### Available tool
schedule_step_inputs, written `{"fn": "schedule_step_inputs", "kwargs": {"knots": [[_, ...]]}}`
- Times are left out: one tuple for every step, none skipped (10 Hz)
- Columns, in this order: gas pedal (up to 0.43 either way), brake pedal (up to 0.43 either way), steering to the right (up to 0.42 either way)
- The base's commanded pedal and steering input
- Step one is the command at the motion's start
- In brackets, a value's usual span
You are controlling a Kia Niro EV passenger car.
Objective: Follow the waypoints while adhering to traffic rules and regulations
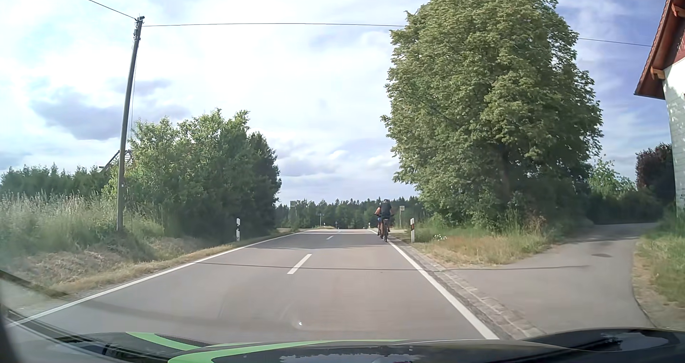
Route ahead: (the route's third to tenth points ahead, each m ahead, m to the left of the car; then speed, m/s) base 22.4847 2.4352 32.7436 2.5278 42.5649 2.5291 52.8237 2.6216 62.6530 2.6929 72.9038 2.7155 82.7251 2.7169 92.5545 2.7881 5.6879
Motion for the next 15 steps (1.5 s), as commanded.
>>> {"fn": "schedule_step_inputs", "kwargs": {"knots": [[0.177,0.0,0.003],[0.177,0.0,0.003],[0.189,0.0,0.001],[0.189,0.0,0.0],[0.189,0.0,-0.002],[0.189,0.0,-0.003],[0.189,0.0,-0.002],[0.189,0.0,-0.003],[0.189,0.0,-0.003],[0.189,0.0,-0.003],[0.189,0.0,-0.002],[0.189,0.0,-0.003],[0.189,0.0,-0.002],[0.189,0.0,-0.003],[0.189,0.0,-0.002]]}}
